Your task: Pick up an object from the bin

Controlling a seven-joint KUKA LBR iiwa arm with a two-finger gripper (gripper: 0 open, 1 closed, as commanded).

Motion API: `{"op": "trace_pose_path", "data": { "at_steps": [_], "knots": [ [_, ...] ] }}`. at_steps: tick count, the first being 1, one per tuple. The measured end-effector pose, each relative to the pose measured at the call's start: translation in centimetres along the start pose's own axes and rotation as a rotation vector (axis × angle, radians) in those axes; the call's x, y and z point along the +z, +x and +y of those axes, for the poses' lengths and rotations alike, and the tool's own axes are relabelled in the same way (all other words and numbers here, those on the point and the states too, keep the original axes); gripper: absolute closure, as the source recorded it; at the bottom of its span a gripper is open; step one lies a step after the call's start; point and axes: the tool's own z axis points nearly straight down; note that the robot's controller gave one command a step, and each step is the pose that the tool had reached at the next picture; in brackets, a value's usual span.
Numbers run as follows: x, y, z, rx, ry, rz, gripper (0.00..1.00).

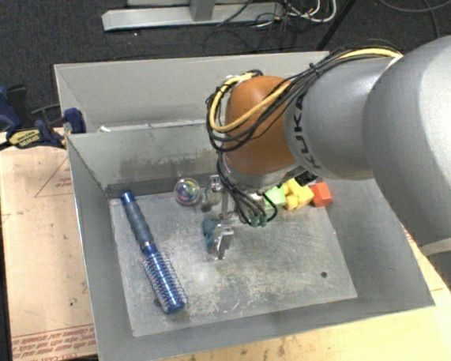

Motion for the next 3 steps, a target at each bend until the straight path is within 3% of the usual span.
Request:
{"op": "trace_pose_path", "data": {
  "at_steps": [1, 2, 3],
  "knots": [
    [-0.5, -0.2, -0.1, 0.003, 0.0, -0.008, 1.0],
    [-3.9, 1.8, 3.8, -0.046, -0.002, -0.01, 1.0],
    [-27.4, 2.3, 4.4, -0.082, -0.001, -0.019, 1.0]
  ]
}}
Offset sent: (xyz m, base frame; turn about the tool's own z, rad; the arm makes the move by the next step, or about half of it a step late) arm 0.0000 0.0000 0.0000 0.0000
